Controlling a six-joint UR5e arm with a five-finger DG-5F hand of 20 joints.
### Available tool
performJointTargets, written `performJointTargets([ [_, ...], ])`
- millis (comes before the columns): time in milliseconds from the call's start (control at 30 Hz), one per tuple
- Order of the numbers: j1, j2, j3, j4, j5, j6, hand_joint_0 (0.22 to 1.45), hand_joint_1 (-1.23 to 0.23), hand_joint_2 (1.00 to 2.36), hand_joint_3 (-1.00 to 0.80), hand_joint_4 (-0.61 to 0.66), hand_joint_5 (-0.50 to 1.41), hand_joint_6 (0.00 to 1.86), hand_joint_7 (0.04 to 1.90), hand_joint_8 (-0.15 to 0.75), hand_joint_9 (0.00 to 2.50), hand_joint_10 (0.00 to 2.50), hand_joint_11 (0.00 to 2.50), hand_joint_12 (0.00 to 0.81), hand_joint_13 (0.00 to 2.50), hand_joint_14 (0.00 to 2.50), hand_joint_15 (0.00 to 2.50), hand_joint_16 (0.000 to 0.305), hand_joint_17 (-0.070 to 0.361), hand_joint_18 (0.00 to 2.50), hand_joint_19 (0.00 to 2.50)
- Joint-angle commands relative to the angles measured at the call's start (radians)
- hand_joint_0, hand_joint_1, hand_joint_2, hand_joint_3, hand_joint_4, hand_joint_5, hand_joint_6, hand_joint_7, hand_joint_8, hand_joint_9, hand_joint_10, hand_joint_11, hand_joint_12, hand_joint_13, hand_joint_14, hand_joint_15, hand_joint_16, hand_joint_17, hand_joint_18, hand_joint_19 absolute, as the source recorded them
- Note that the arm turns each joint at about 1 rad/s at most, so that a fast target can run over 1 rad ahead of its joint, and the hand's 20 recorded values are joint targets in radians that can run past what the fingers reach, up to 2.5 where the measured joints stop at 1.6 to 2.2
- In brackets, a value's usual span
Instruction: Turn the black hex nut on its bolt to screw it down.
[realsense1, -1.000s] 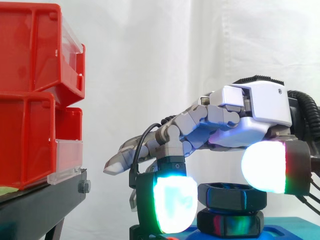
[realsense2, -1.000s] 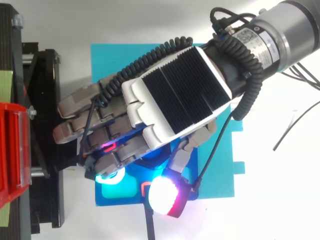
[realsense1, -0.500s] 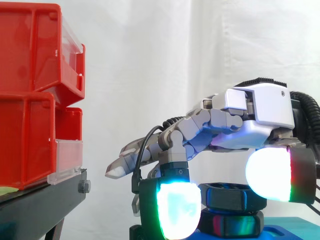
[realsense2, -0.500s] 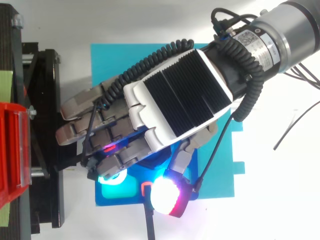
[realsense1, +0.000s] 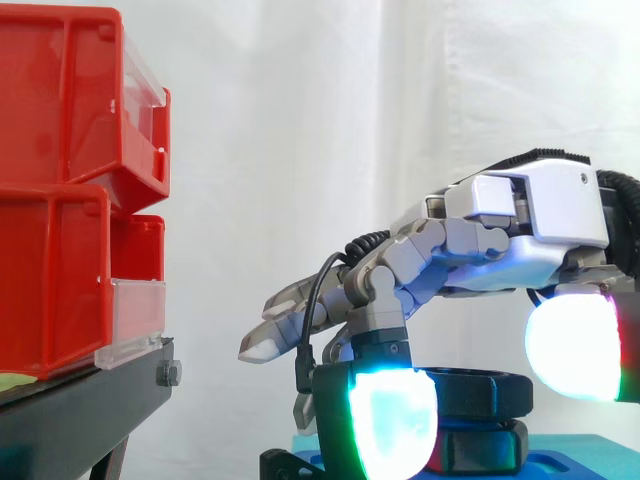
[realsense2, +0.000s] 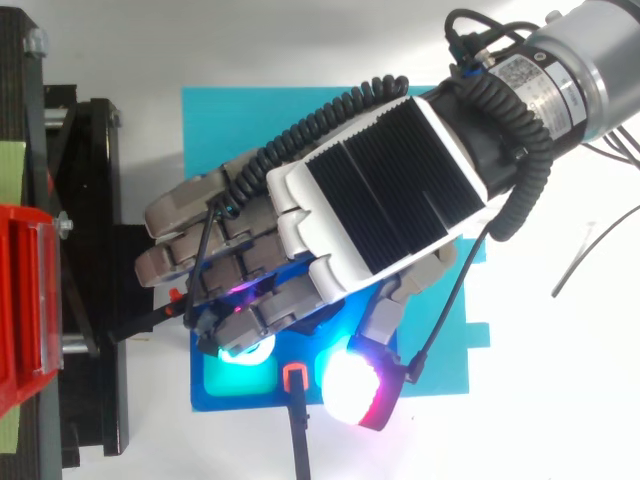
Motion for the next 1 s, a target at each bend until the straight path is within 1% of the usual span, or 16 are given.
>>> performJointTargets([
  [0,-0.002,0.001,0.000,-0.002,-0.001,-0.001,0.44,-0.38,1.00,-0.50,0.12,-0.17,0.66,1.02,0.205,0.67,0.01,0.35,0.111,0.37,0.00,0.14,0.013,0.028,0.00,0.35],
  [100,0.001,0.001,0.000,-0.002,0.001,0.001,0.44,-0.38,1.00,-0.50,0.12,-0.17,0.66,1.02,0.204,0.68,0.01,0.35,0.112,0.37,0.01,0.14,0.013,0.029,0.00,0.37],
  [267,0.000,0.001,0.000,0.009,0.001,0.001,0.44,-0.38,1.00,-0.50,0.12,-0.17,0.66,1.03,0.203,0.68,0.01,0.35,0.112,0.37,0.01,0.14,0.013,0.029,0.00,0.36],
  [400,0.003,0.001,-0.002,0.021,0.001,0.003,0.44,-0.38,1.00,-0.50,0.12,-0.17,0.66,1.03,0.203,0.68,0.01,0.35,0.112,0.37,0.00,0.14,0.013,0.029,0.00,0.37],
  [567,0.003,0.001,-0.002,0.025,0.001,0.004,0.44,-0.38,1.00,-0.50,0.12,-0.17,0.66,1.02,0.204,0.68,0.01,0.35,0.112,0.37,0.01,0.15,0.013,0.029,0.00,0.36],
  [667,0.003,0.001,0.000,0.025,0.001,0.016,0.44,-0.38,1.00,-0.50,0.12,-0.17,0.66,1.03,0.205,0.68,0.01,0.35,0.113,0.37,0.01,0.14,0.013,0.029,0.00,0.37],
  [867,0.014,0.001,-0.002,0.039,0.002,0.022,0.44,-0.38,1.00,-0.50,0.12,-0.17,0.66,1.02,0.202,0.67,0.01,0.35,0.112,0.37,0.01,0.14,0.013,0.028,0.00,0.37],
  [967,0.015,0.001,0.000,0.039,0.002,0.022,0.44,-0.38,1.00,-0.50,0.12,-0.17,0.66,1.03,0.202,0.67,0.01,0.35,0.112,0.37,0.00,0.14,0.013,0.028,0.00,0.36],
])
